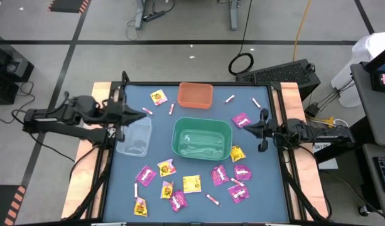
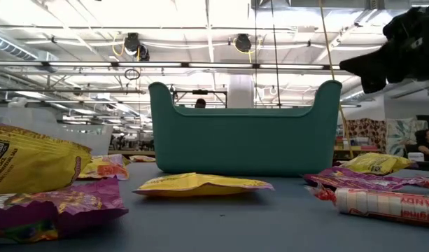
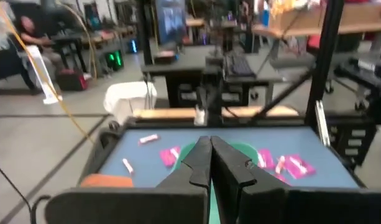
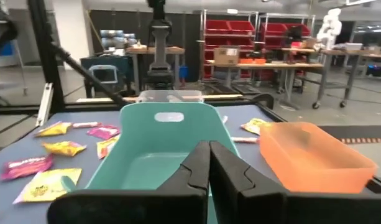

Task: Sort candy
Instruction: Put the orange candy into the transparent bin

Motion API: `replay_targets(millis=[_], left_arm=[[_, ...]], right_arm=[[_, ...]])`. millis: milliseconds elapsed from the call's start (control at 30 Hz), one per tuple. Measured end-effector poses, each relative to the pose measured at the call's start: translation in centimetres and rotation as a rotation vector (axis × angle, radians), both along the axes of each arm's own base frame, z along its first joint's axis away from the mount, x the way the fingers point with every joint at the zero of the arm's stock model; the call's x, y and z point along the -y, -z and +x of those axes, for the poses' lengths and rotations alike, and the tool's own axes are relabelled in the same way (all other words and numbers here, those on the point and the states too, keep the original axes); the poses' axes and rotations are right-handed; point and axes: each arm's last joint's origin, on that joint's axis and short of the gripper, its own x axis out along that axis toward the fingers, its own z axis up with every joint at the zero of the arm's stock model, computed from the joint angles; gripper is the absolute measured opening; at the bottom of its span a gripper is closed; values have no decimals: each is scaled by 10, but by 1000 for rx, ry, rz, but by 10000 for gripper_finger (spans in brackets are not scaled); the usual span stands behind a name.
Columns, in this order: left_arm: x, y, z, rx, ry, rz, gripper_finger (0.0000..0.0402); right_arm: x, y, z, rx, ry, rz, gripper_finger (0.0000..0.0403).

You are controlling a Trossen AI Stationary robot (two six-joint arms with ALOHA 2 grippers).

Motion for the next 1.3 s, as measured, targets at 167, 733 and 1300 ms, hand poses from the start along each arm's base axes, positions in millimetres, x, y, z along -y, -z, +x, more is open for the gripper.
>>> replay_targets(millis=[167, 733, 1300], left_arm=[[1, 11, 12, -105, 0, 4, 8], [-1, 31, 46, -246, -97, 10, 8], [-16, 51, 75, -355, -481, -23, 14]], right_arm=[[3, -33, -5, -14, 96, 13, 0], [4, -154, 31, -242, 159, -39, 0], [6, -93, 90, -560, 237, -158, 0]])
